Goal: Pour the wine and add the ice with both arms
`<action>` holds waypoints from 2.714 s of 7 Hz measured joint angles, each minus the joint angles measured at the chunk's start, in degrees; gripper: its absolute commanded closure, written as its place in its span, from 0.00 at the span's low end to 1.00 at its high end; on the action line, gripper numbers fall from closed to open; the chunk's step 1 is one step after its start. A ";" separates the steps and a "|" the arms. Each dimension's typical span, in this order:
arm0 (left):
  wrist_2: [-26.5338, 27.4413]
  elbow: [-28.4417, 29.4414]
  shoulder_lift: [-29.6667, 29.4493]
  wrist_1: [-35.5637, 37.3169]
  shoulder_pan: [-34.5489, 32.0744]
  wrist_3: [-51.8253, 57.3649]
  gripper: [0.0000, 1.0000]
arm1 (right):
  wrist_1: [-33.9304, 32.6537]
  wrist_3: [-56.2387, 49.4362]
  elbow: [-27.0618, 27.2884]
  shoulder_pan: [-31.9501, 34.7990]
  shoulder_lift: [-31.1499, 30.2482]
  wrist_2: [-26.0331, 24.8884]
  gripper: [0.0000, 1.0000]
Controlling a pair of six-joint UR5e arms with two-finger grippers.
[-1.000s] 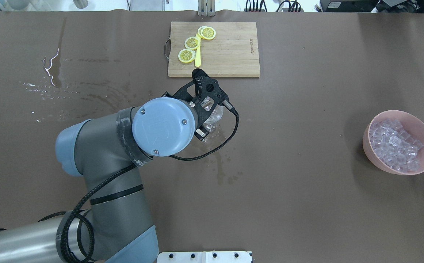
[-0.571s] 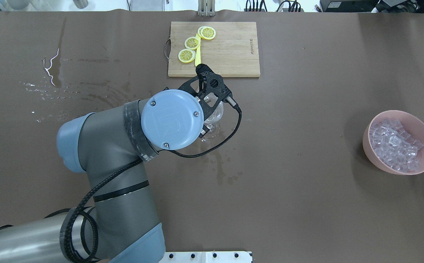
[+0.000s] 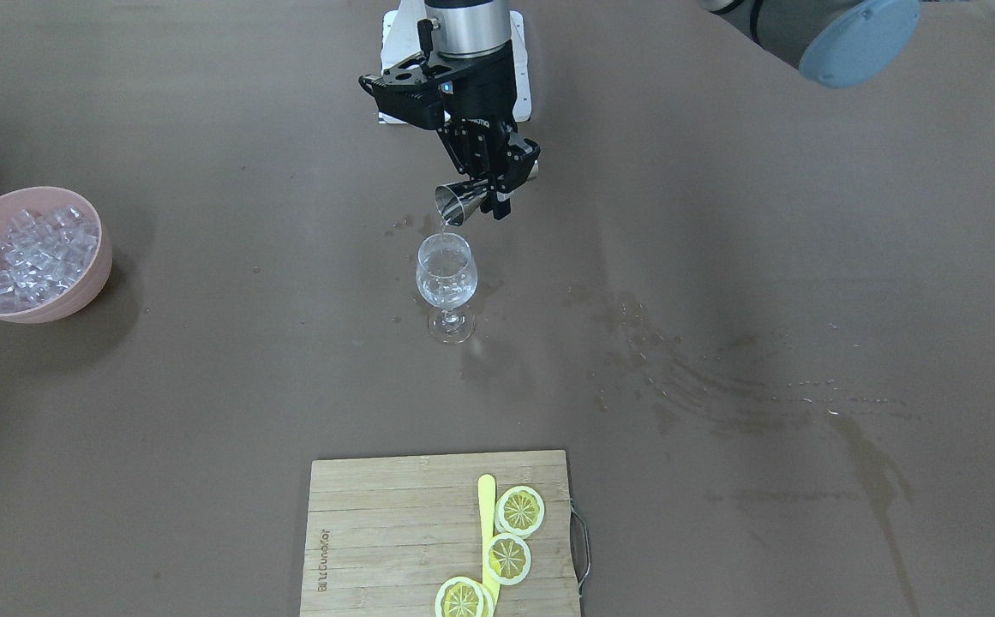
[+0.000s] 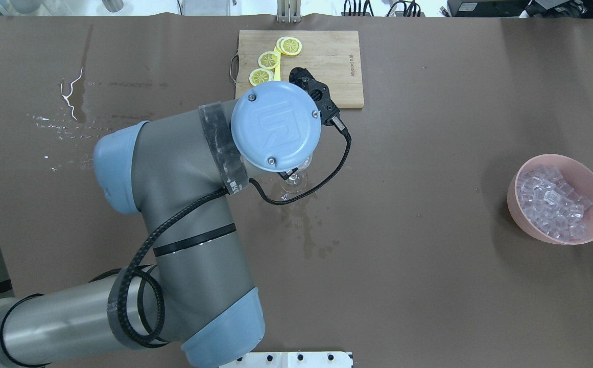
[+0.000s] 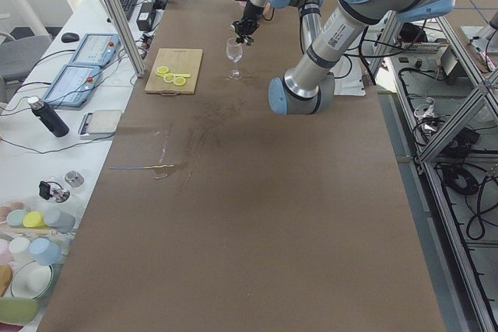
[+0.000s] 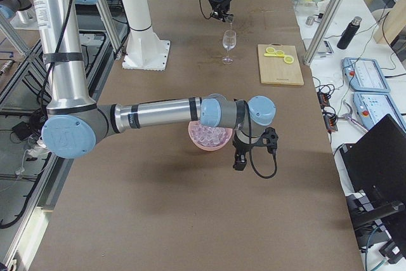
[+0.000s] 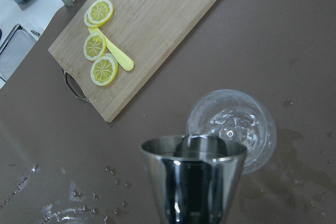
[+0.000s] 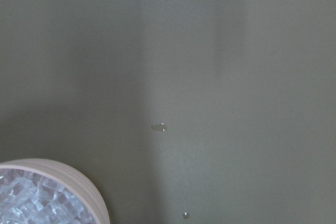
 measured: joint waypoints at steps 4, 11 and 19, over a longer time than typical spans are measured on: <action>-0.92 2.11 -4.22 7.16 -1.14 3.80 1.00 | 0.00 0.42 -0.04 0.00 0.09 0.03 0.00; -0.44 -3.10 4.18 -6.30 -3.00 2.74 1.00 | 0.00 0.94 0.22 -0.02 0.15 0.06 0.00; 8.72 -7.20 33.88 -52.76 -9.76 -17.50 1.00 | 0.00 1.75 4.20 -0.04 -0.48 0.14 0.00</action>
